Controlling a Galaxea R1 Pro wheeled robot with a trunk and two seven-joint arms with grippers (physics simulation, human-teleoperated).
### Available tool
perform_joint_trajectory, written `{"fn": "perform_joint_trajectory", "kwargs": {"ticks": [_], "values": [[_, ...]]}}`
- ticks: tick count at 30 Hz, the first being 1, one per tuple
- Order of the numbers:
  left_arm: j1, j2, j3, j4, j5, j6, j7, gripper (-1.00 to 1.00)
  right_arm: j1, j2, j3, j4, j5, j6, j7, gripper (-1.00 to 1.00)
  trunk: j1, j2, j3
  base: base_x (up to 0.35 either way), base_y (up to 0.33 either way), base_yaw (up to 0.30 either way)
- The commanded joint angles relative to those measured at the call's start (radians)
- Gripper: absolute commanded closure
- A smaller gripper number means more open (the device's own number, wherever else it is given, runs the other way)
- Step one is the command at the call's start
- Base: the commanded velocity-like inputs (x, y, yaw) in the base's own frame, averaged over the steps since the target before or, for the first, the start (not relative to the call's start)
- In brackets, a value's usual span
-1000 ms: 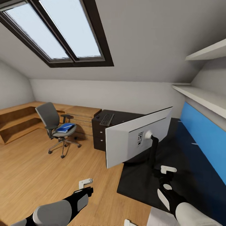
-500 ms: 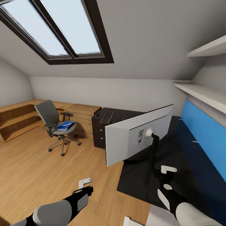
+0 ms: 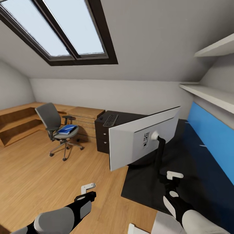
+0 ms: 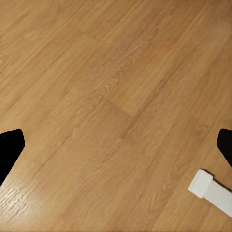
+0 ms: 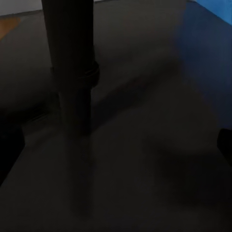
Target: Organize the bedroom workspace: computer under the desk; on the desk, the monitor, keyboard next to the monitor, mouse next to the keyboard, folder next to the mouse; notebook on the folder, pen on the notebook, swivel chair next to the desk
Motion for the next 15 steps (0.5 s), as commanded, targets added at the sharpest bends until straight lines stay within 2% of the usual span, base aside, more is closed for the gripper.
{"fn": "perform_joint_trajectory", "kwargs": {"ticks": [1, 15], "values": [[-0.001, 0.000, -0.008, -0.003, 0.009, -0.005, 0.006, -1.00, -0.001, 0.000, 0.009, 0.001, -0.011, -0.004, -0.003, -1.00, 0.004, -0.008, -0.005, 0.000, 0.000, 0.000], [-0.001, 0.002, -0.007, -0.003, 0.009, -0.005, 0.006, -1.00, -0.001, 0.000, 0.009, 0.001, -0.012, -0.006, -0.001, -1.00, 0.058, -0.106, -0.048, 0.000, 0.000, 0.000]]}}
